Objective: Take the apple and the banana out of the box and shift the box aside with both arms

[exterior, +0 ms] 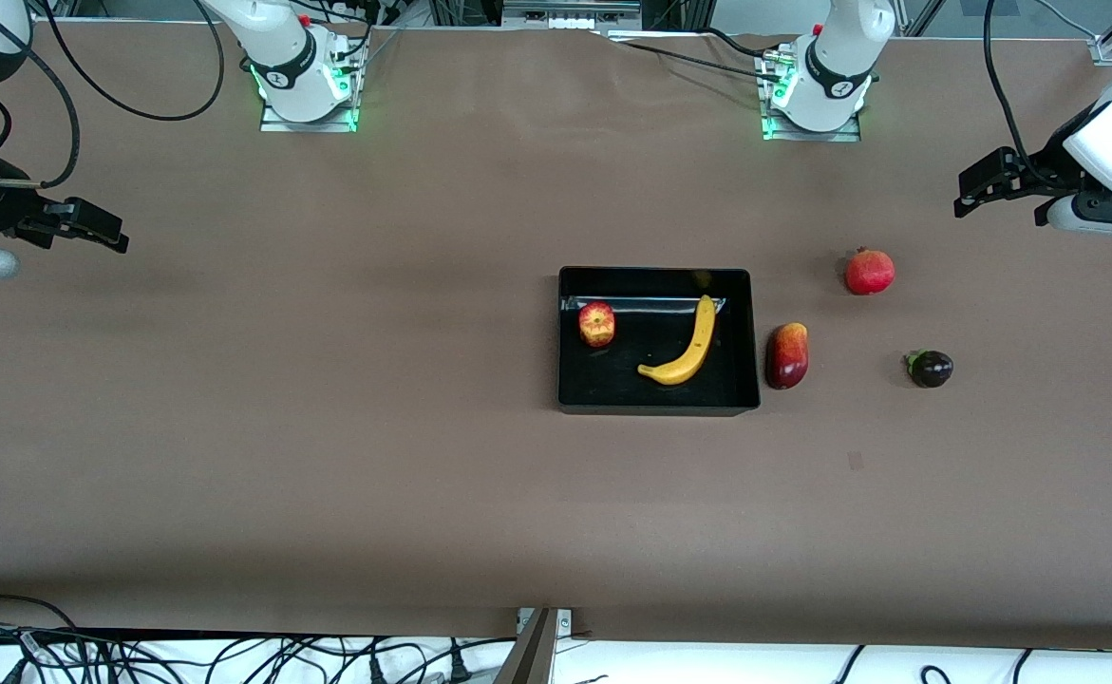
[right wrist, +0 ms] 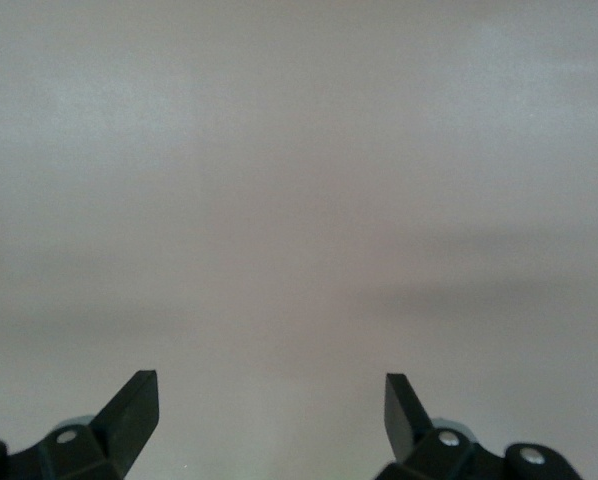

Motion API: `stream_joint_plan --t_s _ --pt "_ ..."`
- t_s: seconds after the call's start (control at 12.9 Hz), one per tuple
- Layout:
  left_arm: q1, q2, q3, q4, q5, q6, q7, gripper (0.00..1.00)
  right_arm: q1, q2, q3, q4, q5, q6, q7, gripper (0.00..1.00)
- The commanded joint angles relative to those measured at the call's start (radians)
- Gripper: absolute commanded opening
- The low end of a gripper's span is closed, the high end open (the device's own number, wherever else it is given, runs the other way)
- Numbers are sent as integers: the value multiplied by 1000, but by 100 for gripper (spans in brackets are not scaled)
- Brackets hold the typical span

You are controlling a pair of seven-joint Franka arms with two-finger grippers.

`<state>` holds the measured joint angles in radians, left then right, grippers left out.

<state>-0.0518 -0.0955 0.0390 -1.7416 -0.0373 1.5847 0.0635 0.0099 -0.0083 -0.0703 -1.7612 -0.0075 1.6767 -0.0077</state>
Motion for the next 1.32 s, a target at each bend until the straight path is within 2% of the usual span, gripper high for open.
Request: stream_joint_plan --t_s 0.0,0.85,1.24 --pt "6 13 -10 36 48 -2 2 100 -16 -12 14 5 12 -12 6 100" --pt "4 62 -14 115 48 -20 -4 100 -16 -12 14 5 12 -12 6 100" --pt "0 68 -17 122 43 -35 7 100 -16 -10 15 5 12 -12 6 100"
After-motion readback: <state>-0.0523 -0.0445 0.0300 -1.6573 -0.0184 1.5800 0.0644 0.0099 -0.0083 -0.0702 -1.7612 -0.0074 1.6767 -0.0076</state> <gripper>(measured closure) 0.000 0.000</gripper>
